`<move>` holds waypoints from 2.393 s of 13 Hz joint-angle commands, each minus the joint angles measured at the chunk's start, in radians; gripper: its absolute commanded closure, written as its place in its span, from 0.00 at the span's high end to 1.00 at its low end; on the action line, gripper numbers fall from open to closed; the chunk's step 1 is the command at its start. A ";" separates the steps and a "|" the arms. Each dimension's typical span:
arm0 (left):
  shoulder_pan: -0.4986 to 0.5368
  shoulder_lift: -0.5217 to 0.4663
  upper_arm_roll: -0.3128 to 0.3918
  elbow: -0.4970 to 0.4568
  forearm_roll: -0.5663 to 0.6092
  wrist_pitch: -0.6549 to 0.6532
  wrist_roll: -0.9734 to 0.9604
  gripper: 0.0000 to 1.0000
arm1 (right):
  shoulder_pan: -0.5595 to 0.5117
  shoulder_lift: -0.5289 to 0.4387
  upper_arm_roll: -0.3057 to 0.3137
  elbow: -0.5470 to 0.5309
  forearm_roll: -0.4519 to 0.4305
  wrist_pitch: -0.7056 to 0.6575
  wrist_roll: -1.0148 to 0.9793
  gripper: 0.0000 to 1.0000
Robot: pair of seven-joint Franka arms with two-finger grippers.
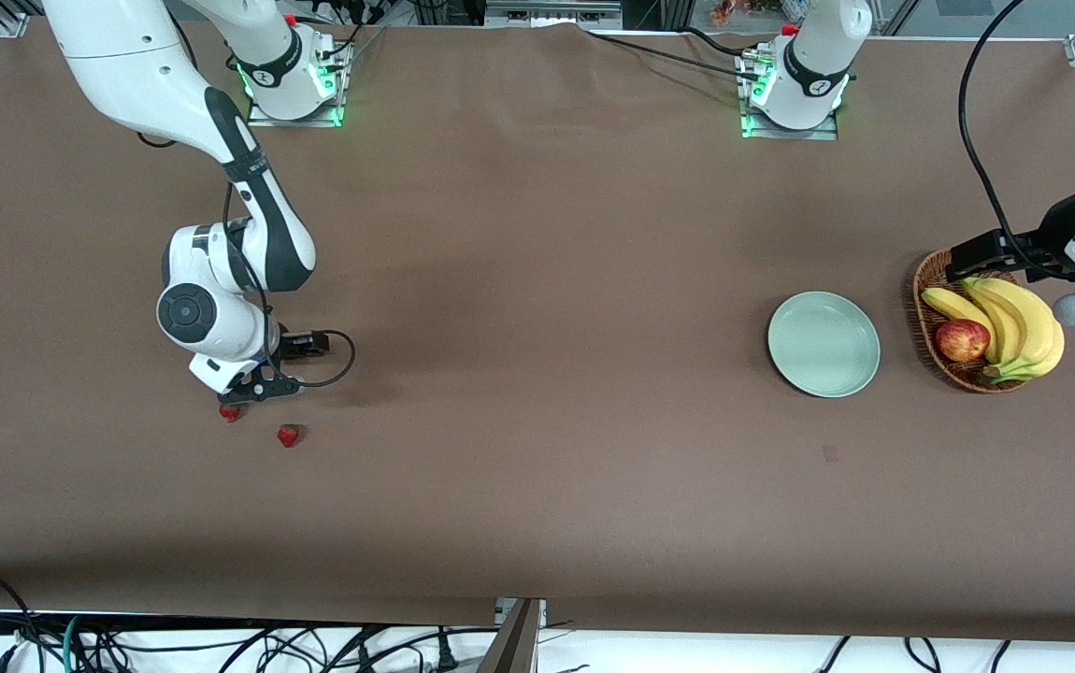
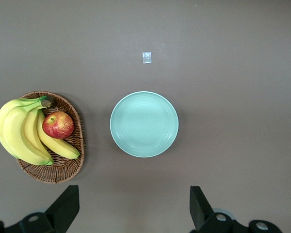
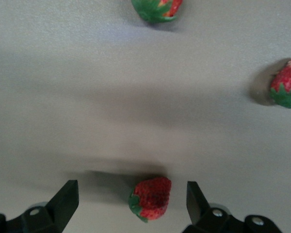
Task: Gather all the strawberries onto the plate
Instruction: 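Grasp the strawberry with the right gripper and lift it, then set the strawberry mid-table with the right gripper while the left gripper approaches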
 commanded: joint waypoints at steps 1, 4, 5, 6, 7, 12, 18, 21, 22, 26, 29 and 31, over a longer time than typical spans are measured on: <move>0.005 -0.034 0.003 -0.039 0.009 0.016 0.018 1.00 | -0.020 -0.027 0.001 -0.044 0.005 0.005 -0.030 0.88; 0.010 -0.008 0.004 -0.028 0.009 0.014 0.019 1.00 | -0.042 -0.027 0.003 -0.053 0.006 0.003 -0.073 0.64; 0.010 -0.003 0.004 -0.024 0.009 0.014 0.019 1.00 | -0.042 -0.027 0.003 -0.055 0.006 0.003 -0.072 0.58; 0.008 -0.003 0.004 -0.024 0.009 0.014 0.019 1.00 | -0.042 -0.027 0.003 -0.059 0.006 0.005 -0.072 0.52; 0.008 0.000 0.004 -0.024 0.002 0.014 0.019 1.00 | -0.042 -0.027 0.003 -0.059 0.006 0.006 -0.073 0.43; 0.007 0.000 -0.002 -0.022 0.008 0.007 0.016 1.00 | -0.023 -0.030 0.062 -0.001 0.111 -0.010 -0.043 0.27; 0.008 0.011 -0.003 -0.024 0.005 0.005 0.021 1.00 | 0.139 0.085 0.161 0.288 0.115 -0.033 0.412 0.28; 0.007 0.032 -0.002 -0.024 0.002 0.005 0.022 1.00 | 0.312 0.207 0.179 0.501 0.112 -0.012 0.766 0.28; -0.003 0.046 -0.002 -0.024 0.003 0.005 0.019 1.00 | 0.369 0.281 0.179 0.602 0.112 0.032 0.849 0.28; 0.010 0.093 -0.002 -0.027 0.000 0.004 0.021 1.00 | 0.490 0.473 0.207 0.761 0.115 0.332 1.150 0.28; 0.007 0.173 0.000 -0.027 -0.001 0.028 0.022 1.00 | 0.544 0.485 0.227 0.761 0.115 0.445 1.398 0.35; -0.009 0.195 -0.003 -0.027 -0.001 0.047 0.019 1.00 | 0.543 0.485 0.250 0.760 0.115 0.512 1.586 0.66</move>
